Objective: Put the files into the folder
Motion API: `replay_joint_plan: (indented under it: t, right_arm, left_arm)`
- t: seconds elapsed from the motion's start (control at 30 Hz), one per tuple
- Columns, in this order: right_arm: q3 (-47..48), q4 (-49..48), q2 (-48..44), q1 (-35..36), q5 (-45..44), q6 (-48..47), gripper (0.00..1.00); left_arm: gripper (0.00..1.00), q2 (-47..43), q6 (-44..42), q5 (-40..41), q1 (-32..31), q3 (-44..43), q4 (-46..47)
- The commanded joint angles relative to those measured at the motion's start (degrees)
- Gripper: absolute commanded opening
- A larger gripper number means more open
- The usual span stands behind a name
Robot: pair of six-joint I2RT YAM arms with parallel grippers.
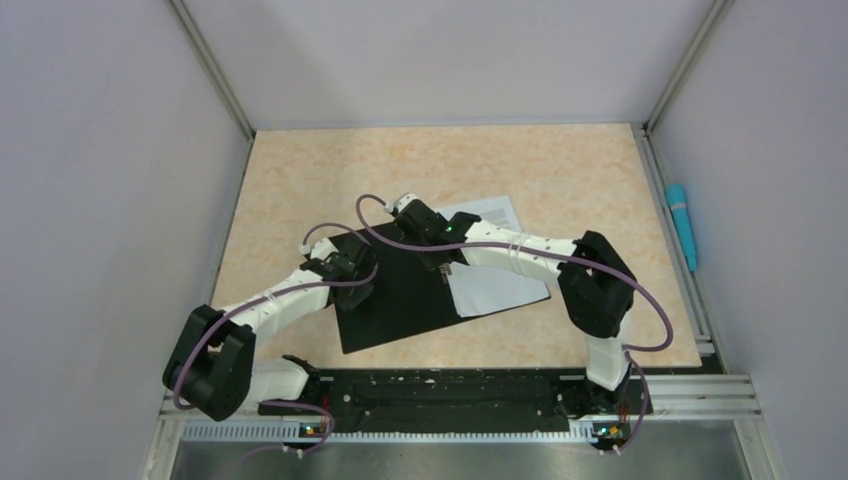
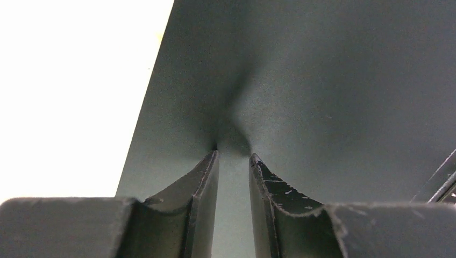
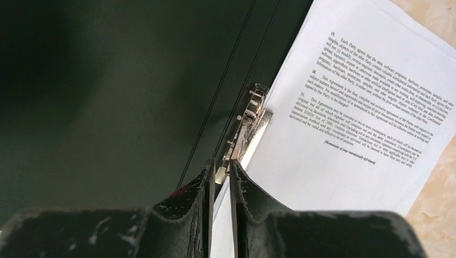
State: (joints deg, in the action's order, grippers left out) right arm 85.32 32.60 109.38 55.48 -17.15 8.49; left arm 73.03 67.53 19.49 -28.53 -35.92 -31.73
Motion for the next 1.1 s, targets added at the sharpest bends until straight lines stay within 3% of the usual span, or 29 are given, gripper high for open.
replay_joint_plan:
  t: [0.0, 0.37, 1.07]
  right_arm:
    - [3.54, 2.15, 0.9, 1.42, -3.11, -1.54, 0.15]
    - [3.28, 4.7, 1.31, 2.53, -6.87, -2.1, 0.11]
    - [2.95, 4.84, 1.96, 2.67, -3.72, -1.7, 0.07]
  left_arm:
    - [0.32, 0.81, -0.19, 1.98, 0.7, 0.67, -0.03]
    - [0.32, 2.57, -0.09, -1.18, 2.12, 1.94, 2.39]
    - [0.3, 3.1, -0.89, -3.49, 4.18, 2.32, 3.51]
